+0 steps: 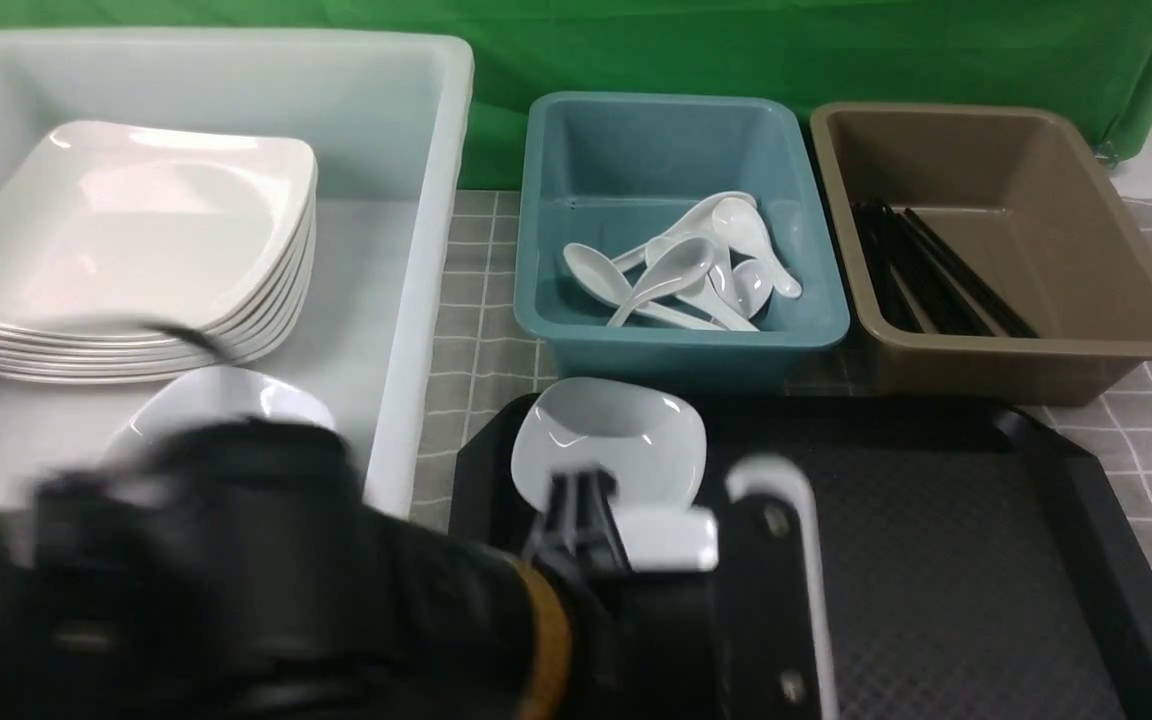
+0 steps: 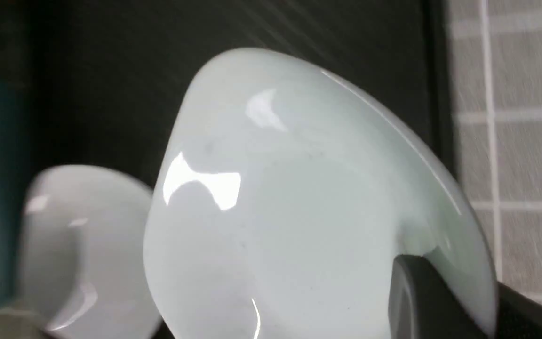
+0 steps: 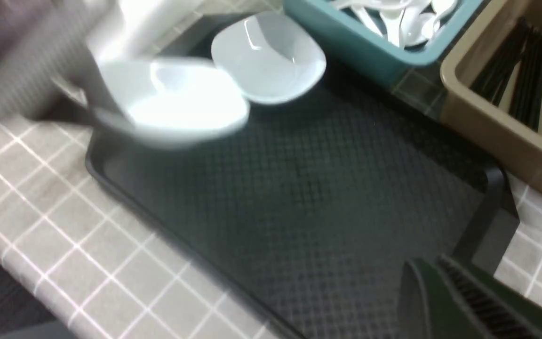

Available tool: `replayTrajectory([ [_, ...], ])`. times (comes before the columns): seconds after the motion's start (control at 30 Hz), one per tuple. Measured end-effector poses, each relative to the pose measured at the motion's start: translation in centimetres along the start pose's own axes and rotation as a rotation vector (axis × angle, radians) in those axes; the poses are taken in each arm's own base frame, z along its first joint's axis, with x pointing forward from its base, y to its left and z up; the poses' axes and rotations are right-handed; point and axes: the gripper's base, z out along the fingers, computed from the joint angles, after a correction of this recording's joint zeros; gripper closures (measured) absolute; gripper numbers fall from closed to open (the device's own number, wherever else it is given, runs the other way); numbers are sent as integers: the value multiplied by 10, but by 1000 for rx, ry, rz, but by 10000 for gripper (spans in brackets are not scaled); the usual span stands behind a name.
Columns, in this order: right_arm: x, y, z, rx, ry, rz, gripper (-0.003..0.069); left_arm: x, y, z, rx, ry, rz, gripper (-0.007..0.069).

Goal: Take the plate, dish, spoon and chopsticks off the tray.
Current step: Use the left arm to put the small plate into the large storage box on the left

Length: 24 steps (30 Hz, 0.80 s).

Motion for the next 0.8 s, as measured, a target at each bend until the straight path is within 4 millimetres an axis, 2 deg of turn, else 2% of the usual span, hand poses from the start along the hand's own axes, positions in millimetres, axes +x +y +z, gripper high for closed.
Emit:
replayTrajectory([
  [0.03, -1, 0, 0, -1, -9, 0, 606, 1, 3, -9, -25, -8, -24, 601],
  [0.07, -2, 0, 0, -3, -25, 0, 606, 7, 12, -28, -83, -5, -82, 601],
  [0.13, -4, 1, 0, -6, -41, 0, 605, 21, 23, -45, -153, 38, -155, 601],
  [0.2, -5, 1, 0, -8, -52, 0, 605, 52, 42, -59, -263, 177, -247, 601],
  [0.27, -5, 1, 0, -11, -54, 2, 605, 70, 53, -64, -313, 247, -316, 601],
  [0.3, -5, 1, 0, -15, -53, 3, 605, 90, 65, -64, -344, 306, -397, 601],
  [0.37, -5, 1, 0, -16, -53, 4, 604, 102, 71, -63, -348, 338, -441, 601],
  [0.47, -5, 2, 0, -22, -56, 6, 606, 131, 94, -51, -326, 370, -560, 601],
  [0.5, -5, 2, 0, -24, -55, 6, 606, 145, 105, -43, -326, 382, -604, 601],
  [0.6, -5, 2, 0, -27, -56, 8, 606, 164, 120, -25, -326, 402, -638, 601],
  [0.7, -5, 3, 0, -33, -55, 10, 606, 172, 124, -13, -301, 433, -624, 601],
  [0.8, -5, 4, 0, -48, -53, 14, 606, 182, 125, 7, -228, 486, -572, 601],
])
